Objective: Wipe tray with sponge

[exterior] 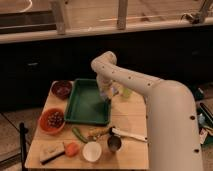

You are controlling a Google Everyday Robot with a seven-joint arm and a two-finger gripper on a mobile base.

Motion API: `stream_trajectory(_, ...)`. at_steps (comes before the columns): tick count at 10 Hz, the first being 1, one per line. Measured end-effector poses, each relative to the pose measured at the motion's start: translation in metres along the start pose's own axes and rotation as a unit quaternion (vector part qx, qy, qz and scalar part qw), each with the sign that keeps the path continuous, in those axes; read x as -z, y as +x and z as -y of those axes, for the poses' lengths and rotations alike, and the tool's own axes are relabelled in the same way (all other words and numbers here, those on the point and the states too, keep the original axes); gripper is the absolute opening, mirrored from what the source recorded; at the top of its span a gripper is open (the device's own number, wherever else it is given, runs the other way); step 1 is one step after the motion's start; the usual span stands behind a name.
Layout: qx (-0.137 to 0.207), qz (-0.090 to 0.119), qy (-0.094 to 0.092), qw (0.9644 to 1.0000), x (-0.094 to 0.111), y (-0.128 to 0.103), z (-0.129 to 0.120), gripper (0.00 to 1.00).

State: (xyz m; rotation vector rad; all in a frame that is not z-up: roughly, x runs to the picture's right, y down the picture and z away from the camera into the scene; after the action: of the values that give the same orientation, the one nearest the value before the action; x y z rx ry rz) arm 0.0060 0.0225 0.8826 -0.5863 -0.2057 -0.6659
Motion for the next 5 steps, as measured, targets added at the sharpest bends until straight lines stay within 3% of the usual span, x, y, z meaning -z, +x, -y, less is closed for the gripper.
stream_trajectory(2, 0.003, -0.001, 0.002, 1.0000, 0.002, 0.001, 0.007, 0.05)
stream_trajectory(5, 0.050, 0.010, 0.032, 0.9982, 0.000, -0.016, 0.023, 0.05)
